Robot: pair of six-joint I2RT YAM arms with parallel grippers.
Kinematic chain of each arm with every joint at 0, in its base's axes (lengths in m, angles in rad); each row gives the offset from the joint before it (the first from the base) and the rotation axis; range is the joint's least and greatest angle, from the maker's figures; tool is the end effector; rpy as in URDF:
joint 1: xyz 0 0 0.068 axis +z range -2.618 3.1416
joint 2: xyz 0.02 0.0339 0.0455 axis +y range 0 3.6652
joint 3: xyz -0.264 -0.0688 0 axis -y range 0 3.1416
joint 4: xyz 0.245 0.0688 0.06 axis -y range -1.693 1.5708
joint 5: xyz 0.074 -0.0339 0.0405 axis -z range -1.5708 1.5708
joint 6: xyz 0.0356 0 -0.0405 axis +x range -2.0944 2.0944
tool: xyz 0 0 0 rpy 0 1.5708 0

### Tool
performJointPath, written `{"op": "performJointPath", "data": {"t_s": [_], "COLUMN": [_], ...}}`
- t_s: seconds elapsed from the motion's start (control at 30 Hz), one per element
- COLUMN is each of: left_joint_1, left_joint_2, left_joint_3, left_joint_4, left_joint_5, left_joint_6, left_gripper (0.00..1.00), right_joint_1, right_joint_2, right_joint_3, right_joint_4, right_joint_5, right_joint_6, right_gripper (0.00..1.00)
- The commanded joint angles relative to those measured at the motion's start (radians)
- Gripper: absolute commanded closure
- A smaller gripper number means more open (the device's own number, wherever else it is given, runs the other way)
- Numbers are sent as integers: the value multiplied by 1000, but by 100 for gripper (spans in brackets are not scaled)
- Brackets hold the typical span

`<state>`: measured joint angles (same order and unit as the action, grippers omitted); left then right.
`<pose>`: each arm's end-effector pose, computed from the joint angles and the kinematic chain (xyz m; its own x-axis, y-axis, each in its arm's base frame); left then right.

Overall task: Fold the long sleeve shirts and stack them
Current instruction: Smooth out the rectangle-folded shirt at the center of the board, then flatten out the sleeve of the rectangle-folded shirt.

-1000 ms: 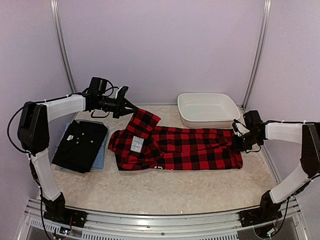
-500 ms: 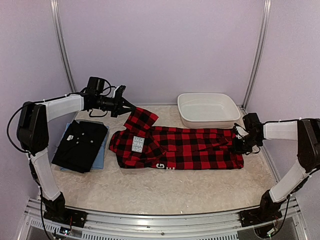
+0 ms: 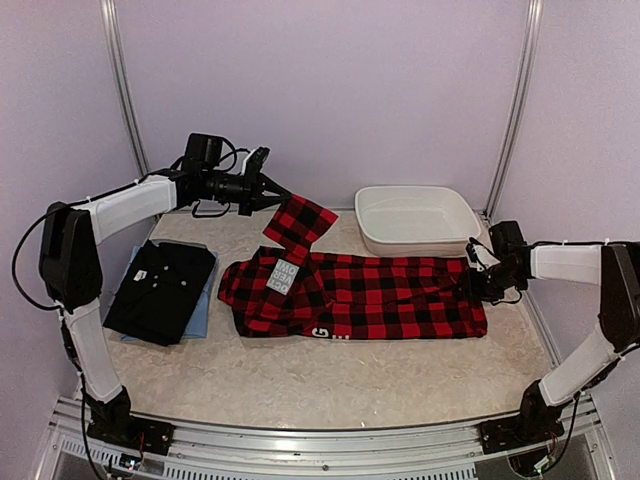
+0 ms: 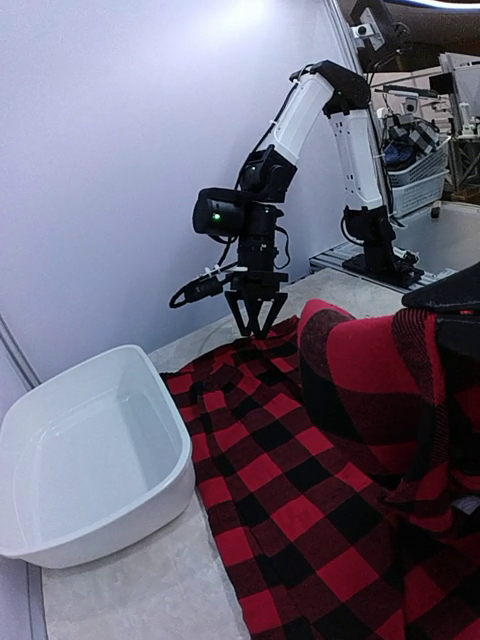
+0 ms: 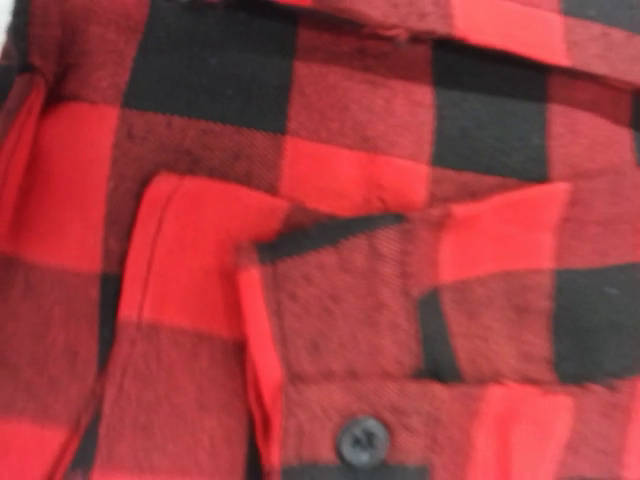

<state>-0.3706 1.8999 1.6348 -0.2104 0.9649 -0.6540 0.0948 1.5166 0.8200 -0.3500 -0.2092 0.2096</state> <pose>0.4007 -0.1871 0.3139 -0.8786 -0.0303 -0.4767 0.4447 0.3121 -0.8395 0.2846 0.0345 0.1717 -0.8838 0.1204 -0.4522 -0.0125 0.9599 0.2800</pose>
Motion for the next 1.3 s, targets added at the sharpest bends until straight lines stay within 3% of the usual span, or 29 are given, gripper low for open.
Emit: {"op": "performJointPath", "data": {"t_s": [0.0,0.2,0.4,0.6,0.77,0.9,1.1,1.27], "left_joint_1": [-29,-81,-143,-218,-257,-263,-260,-264], "left_joint_2": [13,-33,-161,-264,-312,-303,-154,-3], "left_joint_3": [26,-21,-291,-523,-582,-530,-272,-47], "left_joint_4": [-35,36,471,739,742,690,396,61], "left_joint_5": [-2,-46,-120,-270,-387,-370,-184,-89], "left_joint_6": [11,-72,-415,-620,-605,-536,-298,-61], "left_gripper": [100,100,100,100,97,98,100,100], "right_joint_1": [5,43,219,382,477,507,508,508], "right_joint_2": [-79,-208,-286,-250,-180,-156,-168,-180], "right_joint_3": [15,10,-14,-55,-42,-35,-18,-22], "right_joint_4": [0,53,211,440,520,557,511,479], "right_joint_5": [-16,-159,-278,-330,-317,-324,-297,-283], "right_joint_6": [-9,-22,51,194,246,268,240,221], "right_gripper": [46,38,29,24,21,21,20,20]}}
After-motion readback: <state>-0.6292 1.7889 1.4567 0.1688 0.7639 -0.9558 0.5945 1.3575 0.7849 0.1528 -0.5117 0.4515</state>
